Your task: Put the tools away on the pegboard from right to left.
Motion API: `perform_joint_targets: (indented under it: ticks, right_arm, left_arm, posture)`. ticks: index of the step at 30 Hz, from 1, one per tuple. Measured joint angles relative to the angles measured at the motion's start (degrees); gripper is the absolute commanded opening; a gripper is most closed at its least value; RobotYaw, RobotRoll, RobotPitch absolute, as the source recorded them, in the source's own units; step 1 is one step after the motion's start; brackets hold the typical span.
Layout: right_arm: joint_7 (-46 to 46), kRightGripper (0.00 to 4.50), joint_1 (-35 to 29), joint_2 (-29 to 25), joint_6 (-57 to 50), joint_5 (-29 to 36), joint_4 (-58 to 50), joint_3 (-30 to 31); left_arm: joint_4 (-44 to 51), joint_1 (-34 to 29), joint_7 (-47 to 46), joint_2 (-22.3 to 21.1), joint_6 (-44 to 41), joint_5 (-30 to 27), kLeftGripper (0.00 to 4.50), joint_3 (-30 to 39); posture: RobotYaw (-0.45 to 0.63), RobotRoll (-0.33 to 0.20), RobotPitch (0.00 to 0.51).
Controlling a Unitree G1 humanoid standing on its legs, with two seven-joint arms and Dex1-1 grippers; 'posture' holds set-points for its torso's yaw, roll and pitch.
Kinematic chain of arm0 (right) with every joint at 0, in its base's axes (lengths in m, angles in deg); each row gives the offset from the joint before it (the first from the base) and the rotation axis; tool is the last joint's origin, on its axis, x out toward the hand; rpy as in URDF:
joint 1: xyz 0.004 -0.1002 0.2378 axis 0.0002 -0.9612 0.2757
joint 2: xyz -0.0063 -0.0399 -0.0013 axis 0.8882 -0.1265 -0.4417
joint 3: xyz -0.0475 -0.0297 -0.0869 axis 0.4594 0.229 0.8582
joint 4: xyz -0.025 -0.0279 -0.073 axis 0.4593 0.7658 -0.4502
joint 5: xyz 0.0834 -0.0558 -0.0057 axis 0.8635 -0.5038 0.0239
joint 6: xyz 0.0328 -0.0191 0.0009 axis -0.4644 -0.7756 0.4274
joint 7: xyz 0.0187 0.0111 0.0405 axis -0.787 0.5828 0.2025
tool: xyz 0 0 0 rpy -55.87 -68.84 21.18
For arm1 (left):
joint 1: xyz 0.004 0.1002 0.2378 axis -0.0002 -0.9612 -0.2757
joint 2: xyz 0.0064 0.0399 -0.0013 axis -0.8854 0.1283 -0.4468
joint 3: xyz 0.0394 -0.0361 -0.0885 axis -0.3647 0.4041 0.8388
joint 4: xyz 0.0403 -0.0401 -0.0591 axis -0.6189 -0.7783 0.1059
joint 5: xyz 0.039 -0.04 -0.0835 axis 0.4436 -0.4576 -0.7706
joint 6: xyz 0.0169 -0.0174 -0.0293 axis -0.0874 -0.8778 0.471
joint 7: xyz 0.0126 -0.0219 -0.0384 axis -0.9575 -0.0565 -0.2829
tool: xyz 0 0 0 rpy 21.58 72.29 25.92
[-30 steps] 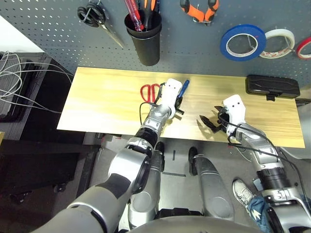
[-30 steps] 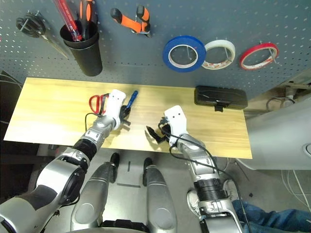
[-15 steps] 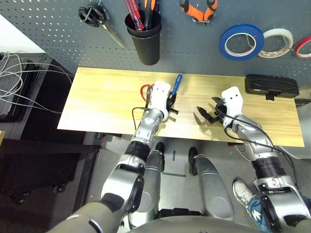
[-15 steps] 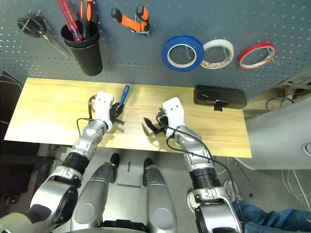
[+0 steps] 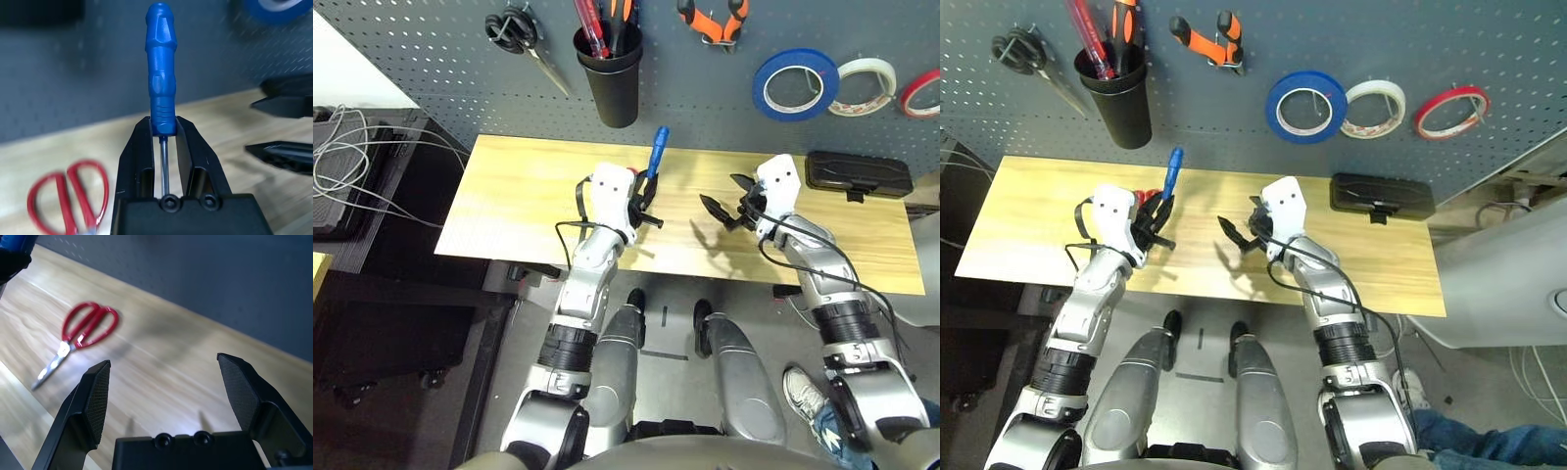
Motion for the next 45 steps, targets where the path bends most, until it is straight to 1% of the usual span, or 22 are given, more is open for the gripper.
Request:
perform_joint_targets:
  ticks: [4,9,15,20,26,29,30,36,40,42,45]
  right_arm:
    - [0.52,4.5,1.08,0.62,0.79,0.05,0.0,0.01]
    - [0.7,4.5,2.97,1.88,1.19,0.65,0.0,0.04]
    - [0.8,4.5,4.35,2.5,1.66,0.79,0.2,0.05]
    - [1.38,4.5,5.72,3.03,2.6,0.97,0.62,0.05]
    - [2.41,4.5,7.22,4.45,3.12,1.57,1.41,0.18]
    - [2.62,4.5,7.73,4.62,3.4,1.62,2.14,0.18]
    - [2.64,4.5,7.75,4.66,3.43,1.62,2.23,0.18]
    - [3.26,4.5,7.75,5.37,3.54,1.72,2.27,0.44]
    - [3.28,4.5,7.77,5.75,3.65,1.73,2.2,0.53]
    - [3.28,4.5,7.78,5.96,3.74,1.73,2.2,0.55]
    - [3.28,4.5,7.79,6.14,3.84,1.73,2.17,0.56]
  left_arm:
    - [2.64,0.12,1.35,-0.63,0.88,-1.22,0.54,-0.43]
    - [5.62,2.21,3.38,-0.68,3.49,-3.46,0.54,-0.75]
    - [5.76,4.9,3.41,-1.01,4.44,-4.79,0.54,-0.13]
    - [5.8,7.64,2.78,-1.64,7.28,-6.06,0.54,1.87]
    - [5.77,14.22,1.03,-2.08,10.0,-7.58,0.54,4.78]
    - [4.92,18.91,0.42,-3.13,10.81,-8.46,0.54,6.77]
    - [4.73,19.55,0.33,-3.28,10.99,-8.55,0.54,7.06]
    - [-3.5,28.27,-1.44,-4.39,12.17,-12.15,0.54,12.53]
    - [-11.89,33.38,-1.63,-4.96,15.03,-13.47,0.54,15.22]
    - [-18.38,36.79,-1.52,-5.31,17.98,-13.78,0.54,16.44]
    - [-25.29,39.86,-1.42,-5.34,21.43,-13.96,0.54,17.47]
  posture:
    - [0.08,0.0,0.301]
    - [0.08,0.0,0.301]
    - [0.08,0.0,0.3]
    - [0.08,0.0,0.293]
    - [0.09,0.0,0.289]
    - [0.09,0.0,0.287]
    - [0.09,0.0,0.287]
    - [0.09,0.0,0.285]
    - [0.08,0.0,0.283]
    - [0.08,0.0,0.282]
    - [0.07,0.0,0.281]
